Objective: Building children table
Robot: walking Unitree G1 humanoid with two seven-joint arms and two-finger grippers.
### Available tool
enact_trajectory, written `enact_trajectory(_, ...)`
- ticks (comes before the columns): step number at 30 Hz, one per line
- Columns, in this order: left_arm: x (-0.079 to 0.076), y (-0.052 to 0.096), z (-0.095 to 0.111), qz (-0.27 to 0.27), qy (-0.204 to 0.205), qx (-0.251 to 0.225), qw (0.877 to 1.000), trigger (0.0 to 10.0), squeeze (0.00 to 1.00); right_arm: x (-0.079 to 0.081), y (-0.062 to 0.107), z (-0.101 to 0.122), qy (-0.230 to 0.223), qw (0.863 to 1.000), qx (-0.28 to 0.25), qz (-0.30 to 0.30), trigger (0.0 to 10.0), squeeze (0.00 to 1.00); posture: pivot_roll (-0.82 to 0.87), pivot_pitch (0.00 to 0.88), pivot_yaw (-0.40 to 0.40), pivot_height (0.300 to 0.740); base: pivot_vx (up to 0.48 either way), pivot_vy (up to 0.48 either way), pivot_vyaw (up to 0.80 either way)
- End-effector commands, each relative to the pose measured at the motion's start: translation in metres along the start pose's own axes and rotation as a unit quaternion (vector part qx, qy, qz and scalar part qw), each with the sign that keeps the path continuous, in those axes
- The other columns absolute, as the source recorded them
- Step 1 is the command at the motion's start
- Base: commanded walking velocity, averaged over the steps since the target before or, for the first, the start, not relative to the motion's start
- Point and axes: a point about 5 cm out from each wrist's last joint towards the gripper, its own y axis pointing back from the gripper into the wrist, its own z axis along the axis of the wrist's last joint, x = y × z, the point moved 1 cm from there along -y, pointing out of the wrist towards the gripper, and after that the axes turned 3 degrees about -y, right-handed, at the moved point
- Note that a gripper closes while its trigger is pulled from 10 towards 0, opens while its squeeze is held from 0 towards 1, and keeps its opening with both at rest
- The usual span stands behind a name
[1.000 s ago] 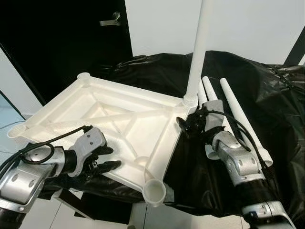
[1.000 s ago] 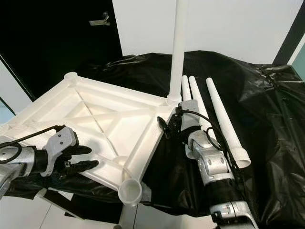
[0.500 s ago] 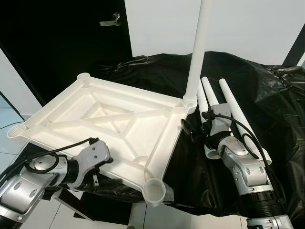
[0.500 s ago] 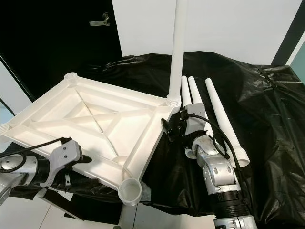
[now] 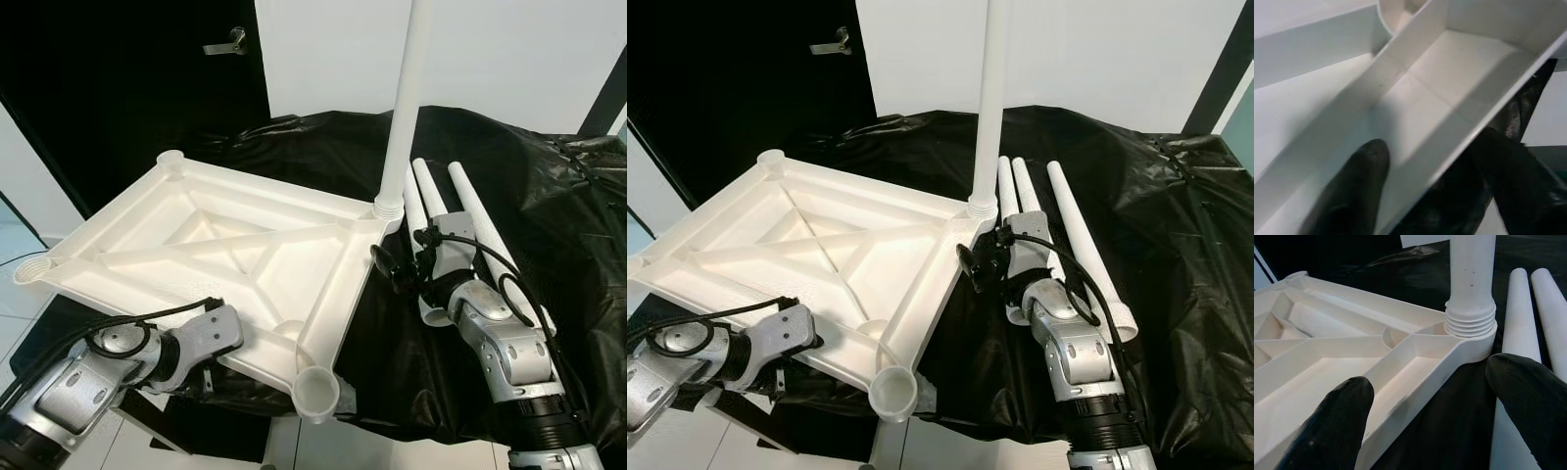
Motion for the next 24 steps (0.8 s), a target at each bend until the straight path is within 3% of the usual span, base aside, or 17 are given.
enact_trajectory(1,-0.002,-0.001,-0.003,-0.028,0.002,0.011,1.000,0.0,0.00,-0.001,0.002,0.001,-0.003,1.000,0.000,-0.002,10.0,0.00,0.06,0.000,0.036,0.740,0.000,0.000,0.00)
enact_trajectory(17,0.000,0.001,-0.005,-0.026,0.001,0.017,1.000,0.0,0.00,-0.007,0.006,0.002,-0.006,1.000,-0.004,-0.024,10.0,0.00,0.07,0.000,0.050,0.740,0.000,0.000,0.00)
enact_trajectory(24,0.000,-0.003,0.005,0.008,0.003,-0.001,1.000,0.0,0.00,-0.010,0.005,0.005,-0.004,0.999,-0.014,-0.038,10.0,0.00,0.07,0.000,0.051,0.740,0.000,0.000,0.00)
